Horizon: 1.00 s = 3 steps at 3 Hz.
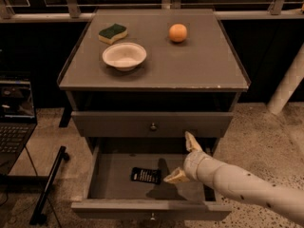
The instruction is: Pick rxbar chocolate from middle drawer and place on counter
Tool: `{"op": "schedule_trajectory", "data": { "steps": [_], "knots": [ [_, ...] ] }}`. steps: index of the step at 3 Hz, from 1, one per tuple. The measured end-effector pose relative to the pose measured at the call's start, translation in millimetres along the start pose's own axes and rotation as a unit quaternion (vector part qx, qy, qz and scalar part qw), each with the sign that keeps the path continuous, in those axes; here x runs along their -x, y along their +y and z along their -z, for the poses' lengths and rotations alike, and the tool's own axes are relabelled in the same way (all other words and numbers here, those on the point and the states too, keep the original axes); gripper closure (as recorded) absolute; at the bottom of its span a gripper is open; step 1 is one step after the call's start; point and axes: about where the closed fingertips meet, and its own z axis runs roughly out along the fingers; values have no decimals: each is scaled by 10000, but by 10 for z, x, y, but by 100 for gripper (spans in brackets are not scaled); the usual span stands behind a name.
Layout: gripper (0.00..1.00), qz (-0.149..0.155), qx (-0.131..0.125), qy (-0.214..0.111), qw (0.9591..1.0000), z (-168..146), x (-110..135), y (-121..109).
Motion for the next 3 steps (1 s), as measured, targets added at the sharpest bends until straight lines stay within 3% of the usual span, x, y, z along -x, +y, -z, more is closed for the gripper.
{"op": "schedule_trajectory", "data": {
  "steps": [1, 3],
  "knots": [
    [0, 59, 78, -40, 9999, -67, 73, 43],
    [0, -338, -45, 228, 9992, -127, -253, 120]
  ]
}}
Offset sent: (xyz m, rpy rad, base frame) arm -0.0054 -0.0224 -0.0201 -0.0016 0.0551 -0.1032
